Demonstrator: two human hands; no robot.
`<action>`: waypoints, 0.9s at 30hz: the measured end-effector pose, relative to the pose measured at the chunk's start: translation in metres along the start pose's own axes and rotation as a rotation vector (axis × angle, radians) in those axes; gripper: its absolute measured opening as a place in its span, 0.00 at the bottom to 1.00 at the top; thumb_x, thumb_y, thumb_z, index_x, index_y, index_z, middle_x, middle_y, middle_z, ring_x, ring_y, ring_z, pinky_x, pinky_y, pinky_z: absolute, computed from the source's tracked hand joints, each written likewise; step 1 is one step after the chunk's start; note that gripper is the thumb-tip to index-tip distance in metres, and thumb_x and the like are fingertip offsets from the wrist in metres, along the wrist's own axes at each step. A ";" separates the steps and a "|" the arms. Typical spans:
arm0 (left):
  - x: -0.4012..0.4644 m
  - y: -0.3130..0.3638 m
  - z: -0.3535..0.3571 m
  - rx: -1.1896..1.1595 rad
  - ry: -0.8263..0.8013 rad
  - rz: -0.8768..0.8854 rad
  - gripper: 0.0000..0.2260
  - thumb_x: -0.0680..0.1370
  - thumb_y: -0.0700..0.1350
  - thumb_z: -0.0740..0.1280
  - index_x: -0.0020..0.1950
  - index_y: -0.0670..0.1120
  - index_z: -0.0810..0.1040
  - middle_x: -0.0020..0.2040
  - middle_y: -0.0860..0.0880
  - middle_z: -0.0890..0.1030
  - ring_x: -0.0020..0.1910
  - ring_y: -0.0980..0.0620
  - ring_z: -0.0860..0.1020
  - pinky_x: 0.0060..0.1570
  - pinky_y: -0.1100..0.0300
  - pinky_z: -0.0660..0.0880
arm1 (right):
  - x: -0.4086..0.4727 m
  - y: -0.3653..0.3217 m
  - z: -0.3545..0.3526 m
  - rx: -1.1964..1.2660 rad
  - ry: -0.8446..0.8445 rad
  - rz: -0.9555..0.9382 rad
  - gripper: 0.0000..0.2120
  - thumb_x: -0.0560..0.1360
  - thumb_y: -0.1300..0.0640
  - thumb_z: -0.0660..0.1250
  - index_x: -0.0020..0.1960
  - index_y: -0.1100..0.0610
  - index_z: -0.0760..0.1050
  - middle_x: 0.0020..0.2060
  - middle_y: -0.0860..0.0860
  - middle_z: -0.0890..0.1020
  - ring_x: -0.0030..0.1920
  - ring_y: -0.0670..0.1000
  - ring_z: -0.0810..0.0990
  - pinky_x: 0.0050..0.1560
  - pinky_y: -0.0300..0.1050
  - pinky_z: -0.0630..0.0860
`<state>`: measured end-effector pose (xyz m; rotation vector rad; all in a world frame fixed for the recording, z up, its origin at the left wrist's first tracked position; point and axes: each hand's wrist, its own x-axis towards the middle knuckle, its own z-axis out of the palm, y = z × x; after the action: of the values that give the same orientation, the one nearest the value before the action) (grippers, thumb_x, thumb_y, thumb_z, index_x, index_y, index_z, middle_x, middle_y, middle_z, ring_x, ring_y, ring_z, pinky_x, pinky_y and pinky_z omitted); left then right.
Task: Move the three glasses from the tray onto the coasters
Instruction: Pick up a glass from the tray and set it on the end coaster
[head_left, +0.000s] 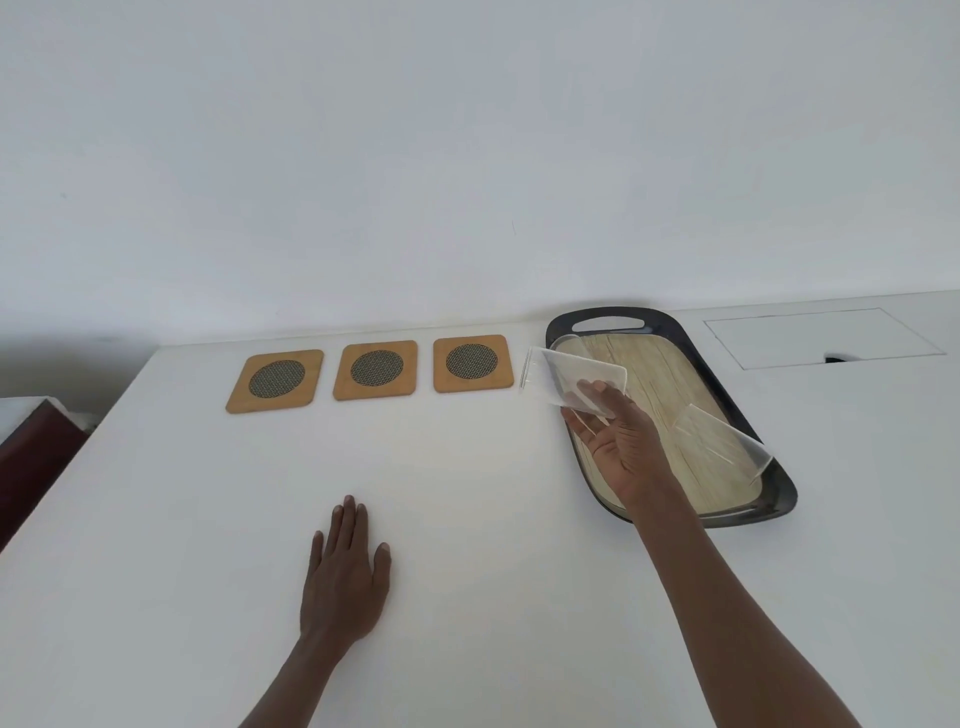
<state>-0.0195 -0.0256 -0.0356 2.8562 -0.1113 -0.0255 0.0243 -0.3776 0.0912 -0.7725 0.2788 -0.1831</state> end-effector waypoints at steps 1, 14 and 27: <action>0.000 0.000 0.000 0.000 -0.001 0.000 0.38 0.74 0.61 0.36 0.80 0.42 0.48 0.81 0.49 0.44 0.79 0.55 0.42 0.79 0.52 0.43 | 0.000 0.000 0.000 0.003 -0.012 -0.003 0.24 0.73 0.62 0.74 0.67 0.62 0.73 0.56 0.57 0.82 0.59 0.59 0.82 0.53 0.50 0.81; 0.046 0.028 -0.002 -0.073 -0.044 0.143 0.32 0.83 0.57 0.51 0.80 0.40 0.44 0.81 0.46 0.41 0.79 0.52 0.39 0.78 0.52 0.42 | 0.009 -0.002 0.002 -0.128 -0.001 -0.041 0.28 0.76 0.64 0.72 0.73 0.58 0.68 0.62 0.59 0.79 0.57 0.62 0.82 0.64 0.62 0.77; 0.133 0.066 0.008 -0.088 -0.055 0.112 0.33 0.82 0.59 0.50 0.80 0.41 0.45 0.81 0.44 0.43 0.80 0.48 0.42 0.79 0.48 0.44 | 0.057 -0.003 0.034 -0.492 0.051 -0.197 0.31 0.68 0.62 0.80 0.67 0.53 0.73 0.58 0.57 0.82 0.51 0.50 0.85 0.56 0.60 0.82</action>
<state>0.1079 -0.1011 -0.0262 2.7573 -0.2741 -0.0841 0.0891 -0.3727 0.1058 -1.2858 0.3003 -0.3266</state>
